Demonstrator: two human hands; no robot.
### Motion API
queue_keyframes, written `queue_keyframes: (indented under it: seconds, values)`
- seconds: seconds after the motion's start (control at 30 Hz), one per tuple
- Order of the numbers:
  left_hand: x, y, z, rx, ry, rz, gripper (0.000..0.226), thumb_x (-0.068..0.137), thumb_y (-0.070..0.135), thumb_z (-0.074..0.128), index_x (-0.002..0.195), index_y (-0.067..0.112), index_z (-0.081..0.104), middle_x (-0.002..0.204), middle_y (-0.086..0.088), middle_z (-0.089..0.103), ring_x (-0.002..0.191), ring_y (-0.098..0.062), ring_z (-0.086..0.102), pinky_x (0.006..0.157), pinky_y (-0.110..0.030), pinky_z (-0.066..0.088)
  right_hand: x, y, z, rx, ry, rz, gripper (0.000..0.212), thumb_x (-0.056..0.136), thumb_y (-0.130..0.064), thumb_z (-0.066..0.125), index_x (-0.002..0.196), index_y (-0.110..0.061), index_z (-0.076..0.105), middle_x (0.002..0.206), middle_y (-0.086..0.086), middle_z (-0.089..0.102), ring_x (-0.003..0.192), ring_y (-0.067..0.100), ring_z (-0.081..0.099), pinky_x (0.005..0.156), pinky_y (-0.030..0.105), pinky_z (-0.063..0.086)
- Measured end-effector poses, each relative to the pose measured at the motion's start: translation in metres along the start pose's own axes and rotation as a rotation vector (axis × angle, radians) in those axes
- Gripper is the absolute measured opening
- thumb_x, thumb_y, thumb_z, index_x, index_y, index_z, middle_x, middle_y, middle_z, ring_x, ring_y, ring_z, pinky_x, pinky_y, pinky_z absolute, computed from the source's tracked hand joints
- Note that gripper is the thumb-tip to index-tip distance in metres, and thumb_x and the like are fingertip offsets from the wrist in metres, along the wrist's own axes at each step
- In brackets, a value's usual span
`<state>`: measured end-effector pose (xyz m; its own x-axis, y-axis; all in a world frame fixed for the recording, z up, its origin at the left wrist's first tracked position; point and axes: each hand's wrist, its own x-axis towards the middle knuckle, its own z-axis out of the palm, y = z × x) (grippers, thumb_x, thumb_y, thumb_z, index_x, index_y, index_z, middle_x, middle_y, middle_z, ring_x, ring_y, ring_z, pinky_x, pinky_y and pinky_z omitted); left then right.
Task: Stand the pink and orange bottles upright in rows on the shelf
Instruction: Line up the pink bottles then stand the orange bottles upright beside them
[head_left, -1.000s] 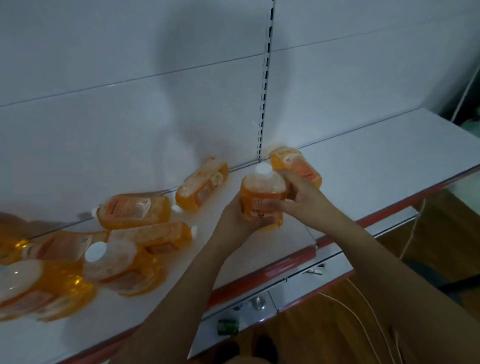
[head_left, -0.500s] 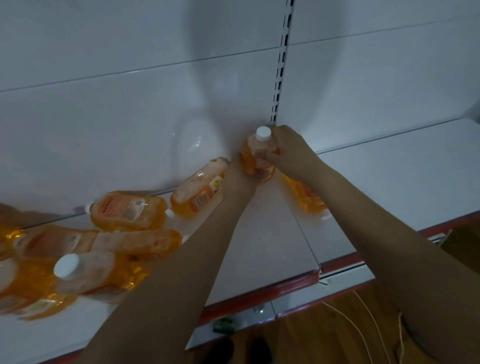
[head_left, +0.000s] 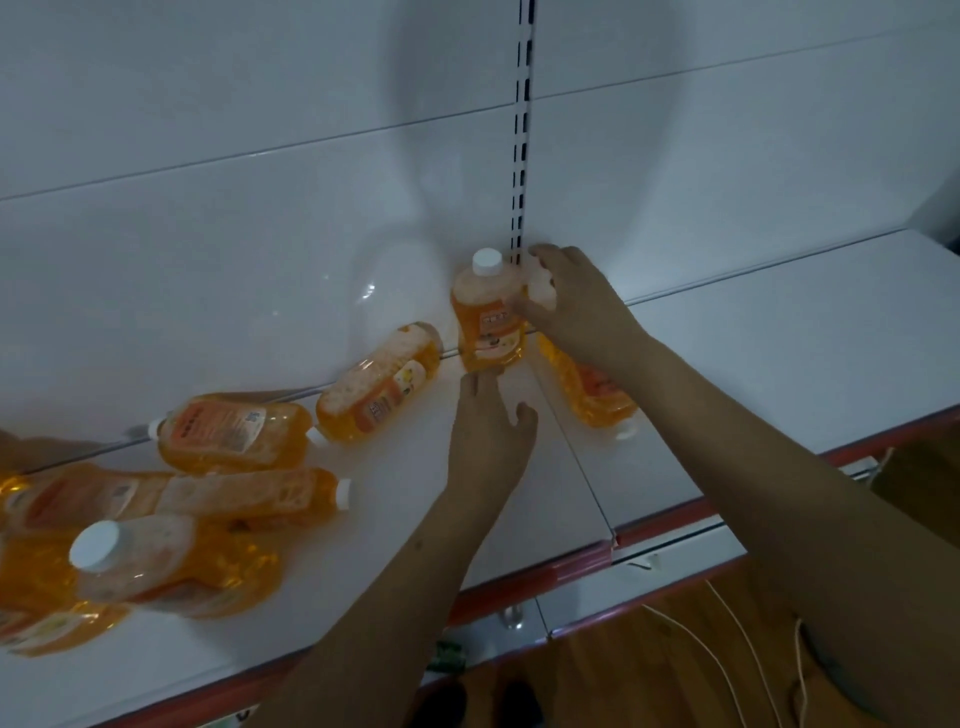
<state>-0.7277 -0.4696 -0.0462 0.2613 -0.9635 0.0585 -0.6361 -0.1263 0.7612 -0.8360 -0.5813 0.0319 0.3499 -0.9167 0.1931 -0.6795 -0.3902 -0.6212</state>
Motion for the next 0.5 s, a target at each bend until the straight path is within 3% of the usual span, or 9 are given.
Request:
queue_keyframes:
  seconds: [0.07, 0.2, 0.33, 0.43, 0.5]
  values:
    - [-0.005, -0.003, 0.005, 0.050, -0.049, 0.054, 0.056, 0.096, 0.024, 0.058, 0.147, 0.014, 0.039, 0.148, -0.003, 0.041, 0.131, -0.019, 0.046, 0.094, -0.021, 0.037, -0.012, 0.016, -0.005, -0.052, 0.010, 0.113, 0.073, 0.088, -0.049, 0.063, 0.148, -0.016, 0.036, 0.144, 0.011, 0.041, 0.127, 0.027, 0.048, 0.099, 0.038, 0.044]
    - [-0.014, -0.013, 0.018, 0.146, -0.126, 0.147, 0.059, 0.095, 0.025, 0.056, 0.150, 0.013, 0.036, 0.152, -0.005, 0.038, 0.138, -0.021, 0.039, 0.111, -0.033, 0.037, -0.037, 0.046, 0.002, -0.216, -0.156, 0.337, 0.088, 0.080, -0.064, 0.063, 0.149, -0.022, 0.030, 0.147, 0.013, 0.036, 0.128, 0.034, 0.048, 0.099, 0.046, 0.047]
    - [-0.020, -0.027, 0.024, 0.239, -0.157, 0.197, 0.062, 0.095, 0.028, 0.056, 0.152, 0.012, 0.035, 0.157, -0.008, 0.034, 0.146, -0.022, 0.030, 0.121, -0.038, 0.027, -0.064, 0.053, 0.017, -0.396, -0.182, 0.344, 0.099, 0.072, -0.060, 0.071, 0.150, -0.024, 0.021, 0.144, 0.012, 0.035, 0.122, 0.036, 0.047, 0.089, 0.045, 0.048]
    - [-0.018, -0.030, 0.021, 0.217, -0.162, 0.226, 0.064, 0.095, 0.027, 0.057, 0.153, 0.014, 0.033, 0.158, -0.005, 0.034, 0.146, -0.020, 0.030, 0.121, -0.036, 0.026, -0.068, 0.053, 0.017, -0.316, -0.136, 0.389, 0.092, 0.070, -0.049, 0.072, 0.146, -0.026, 0.026, 0.128, 0.015, 0.045, 0.111, 0.037, 0.050, 0.083, 0.041, 0.048]
    - [-0.013, -0.029, 0.014, 0.193, -0.166, 0.232, 0.069, 0.095, 0.027, 0.059, 0.155, 0.017, 0.027, 0.159, -0.003, 0.031, 0.146, -0.018, 0.030, 0.118, -0.031, 0.027, -0.068, 0.053, 0.009, -0.195, -0.156, 0.421, 0.091, 0.067, -0.055, 0.068, 0.146, -0.028, 0.032, 0.125, 0.014, 0.052, 0.109, 0.035, 0.055, 0.082, 0.037, 0.048]
